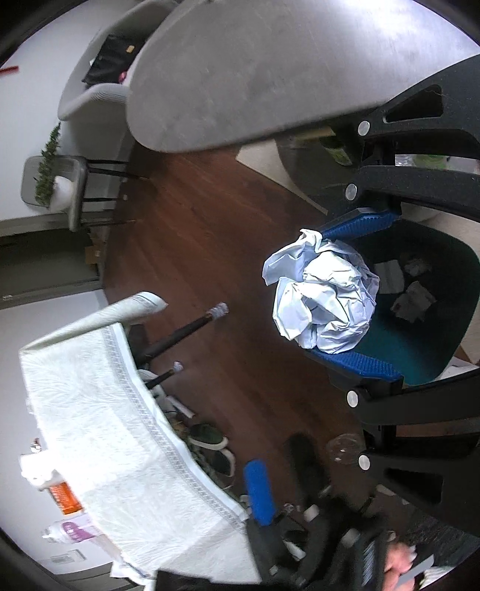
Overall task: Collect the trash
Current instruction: 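Lower the crumpled paper into the teal bin and open the right tool, then move both tools back over the table toward the white round lids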
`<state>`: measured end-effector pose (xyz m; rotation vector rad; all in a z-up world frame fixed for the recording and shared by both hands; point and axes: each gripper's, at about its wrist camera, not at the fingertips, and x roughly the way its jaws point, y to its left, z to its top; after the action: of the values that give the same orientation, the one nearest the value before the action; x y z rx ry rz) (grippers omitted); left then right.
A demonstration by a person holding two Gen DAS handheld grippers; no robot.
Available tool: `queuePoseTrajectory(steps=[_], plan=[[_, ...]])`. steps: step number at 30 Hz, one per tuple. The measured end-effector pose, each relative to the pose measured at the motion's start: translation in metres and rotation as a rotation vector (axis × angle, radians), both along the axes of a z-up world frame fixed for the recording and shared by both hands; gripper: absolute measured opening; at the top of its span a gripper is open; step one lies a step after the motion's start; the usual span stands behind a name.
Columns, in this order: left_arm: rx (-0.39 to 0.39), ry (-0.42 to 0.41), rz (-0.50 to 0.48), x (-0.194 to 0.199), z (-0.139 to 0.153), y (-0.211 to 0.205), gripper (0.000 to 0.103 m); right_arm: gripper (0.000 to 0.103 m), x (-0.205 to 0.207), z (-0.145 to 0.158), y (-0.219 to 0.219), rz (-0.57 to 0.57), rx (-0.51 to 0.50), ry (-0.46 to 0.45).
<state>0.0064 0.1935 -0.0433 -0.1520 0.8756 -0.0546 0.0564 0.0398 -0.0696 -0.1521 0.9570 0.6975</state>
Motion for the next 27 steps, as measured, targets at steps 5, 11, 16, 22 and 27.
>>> queuePoseTrajectory(steps=[5, 11, 16, 22, 27], plan=[[-0.016, -0.050, -0.007, -0.004, 0.011, -0.002, 0.059, 0.056, -0.003, -0.028, 0.014, 0.031, -0.061, 0.061], [-0.034, -0.088, -0.017, -0.004, 0.024, -0.005, 0.052, 0.056, -0.007, -0.061, 0.021, 0.059, -0.131, 0.124], [-0.028, -0.122, -0.018, -0.008, 0.034, -0.006, 0.049, 0.062, -0.016, -0.074, 0.019, 0.086, -0.189, 0.137], [-0.039, -0.171, -0.007, -0.011, 0.052, -0.011, 0.049, 0.070, -0.022, -0.072, 0.011, 0.092, -0.204, 0.133], [-0.024, -0.209, -0.006, -0.012, 0.065, -0.028, 0.050, 0.070, -0.027, -0.056, 0.003, 0.108, -0.167, 0.099]])
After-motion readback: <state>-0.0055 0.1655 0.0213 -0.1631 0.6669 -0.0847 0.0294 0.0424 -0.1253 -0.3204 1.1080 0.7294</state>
